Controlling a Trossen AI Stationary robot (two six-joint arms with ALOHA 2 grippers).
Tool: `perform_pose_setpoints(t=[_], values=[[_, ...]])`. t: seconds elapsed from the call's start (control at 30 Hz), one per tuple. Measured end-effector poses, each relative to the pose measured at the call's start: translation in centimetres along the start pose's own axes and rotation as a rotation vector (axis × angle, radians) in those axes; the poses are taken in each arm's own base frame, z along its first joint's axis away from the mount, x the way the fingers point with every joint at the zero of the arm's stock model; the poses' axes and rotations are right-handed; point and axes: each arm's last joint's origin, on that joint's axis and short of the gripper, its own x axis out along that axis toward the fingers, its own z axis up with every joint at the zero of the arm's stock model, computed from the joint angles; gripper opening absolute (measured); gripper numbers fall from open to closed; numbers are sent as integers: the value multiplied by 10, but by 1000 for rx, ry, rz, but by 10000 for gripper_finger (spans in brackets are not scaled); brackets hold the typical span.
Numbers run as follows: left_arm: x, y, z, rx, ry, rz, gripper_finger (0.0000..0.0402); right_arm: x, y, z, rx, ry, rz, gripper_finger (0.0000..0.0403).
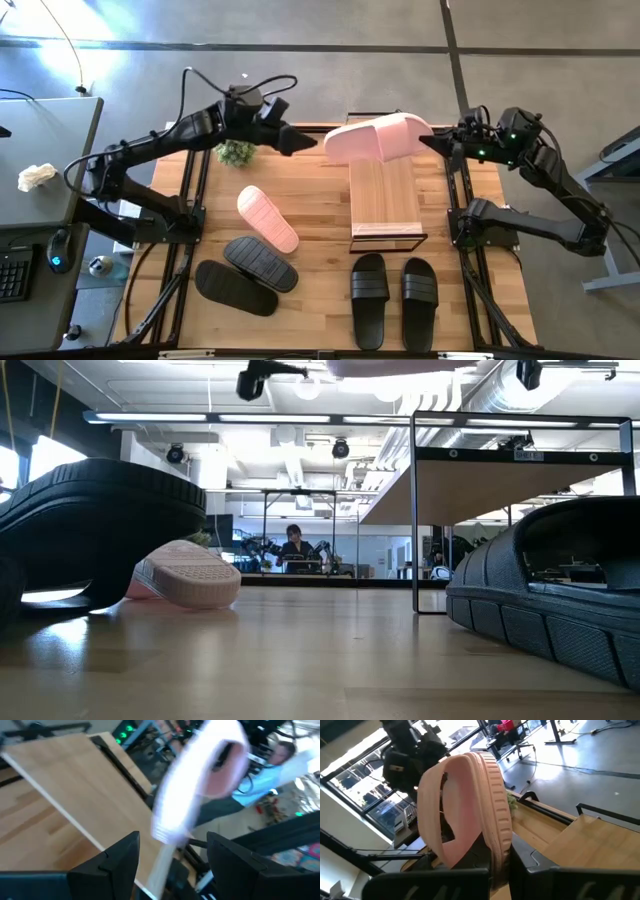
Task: Pick and place slides into the shelf
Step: Put the pink slipper under the shelf
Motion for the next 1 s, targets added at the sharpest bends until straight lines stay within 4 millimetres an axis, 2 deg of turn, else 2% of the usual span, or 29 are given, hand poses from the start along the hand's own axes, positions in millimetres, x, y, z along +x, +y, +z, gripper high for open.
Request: perform_pose_setpoints(t=[0.3,0.67,1.0], values=[[14,8,-11,1,-39,-90,214,14,-2,5,33,-8,3,3],[23,16,-17,12,-104,-183,214,14,0,7,72,-22,40,3],[27,7,-24,47,-206,-233,214,20,-1,9,113,-21,57,3]])
